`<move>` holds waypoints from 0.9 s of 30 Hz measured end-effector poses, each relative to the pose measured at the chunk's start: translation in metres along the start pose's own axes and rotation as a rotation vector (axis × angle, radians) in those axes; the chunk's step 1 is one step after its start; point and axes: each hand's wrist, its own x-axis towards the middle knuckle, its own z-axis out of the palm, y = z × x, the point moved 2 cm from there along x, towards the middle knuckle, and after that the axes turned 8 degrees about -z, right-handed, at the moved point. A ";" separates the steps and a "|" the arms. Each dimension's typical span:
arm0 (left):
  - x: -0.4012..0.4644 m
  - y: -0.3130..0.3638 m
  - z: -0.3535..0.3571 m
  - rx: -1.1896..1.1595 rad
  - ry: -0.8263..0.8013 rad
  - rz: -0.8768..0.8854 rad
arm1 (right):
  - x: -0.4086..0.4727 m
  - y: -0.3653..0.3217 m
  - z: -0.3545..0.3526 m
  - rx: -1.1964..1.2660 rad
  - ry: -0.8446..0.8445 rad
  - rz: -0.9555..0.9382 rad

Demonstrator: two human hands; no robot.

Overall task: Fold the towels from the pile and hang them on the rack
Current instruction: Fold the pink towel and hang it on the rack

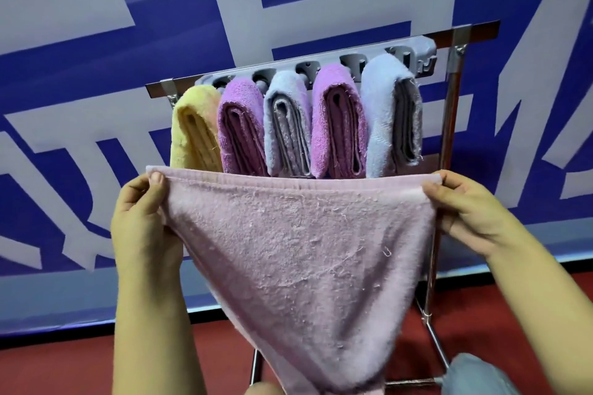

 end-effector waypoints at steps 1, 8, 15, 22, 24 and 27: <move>0.003 -0.004 -0.001 -0.010 0.003 -0.044 | 0.001 0.002 0.000 0.060 0.029 0.025; -0.003 -0.041 -0.002 0.026 0.139 -0.246 | -0.005 0.008 0.027 0.279 0.221 0.307; -0.051 -0.045 0.046 0.181 -0.043 -0.154 | -0.014 0.008 0.073 0.259 0.123 0.274; -0.094 -0.052 0.082 0.442 -0.289 0.005 | -0.029 0.008 0.117 -0.044 -0.014 0.134; -0.098 -0.052 0.083 0.504 -0.299 0.063 | -0.032 0.004 0.122 -0.120 -0.014 0.076; -0.102 -0.050 0.086 0.547 -0.328 0.117 | -0.038 -0.001 0.125 -0.183 -0.004 0.008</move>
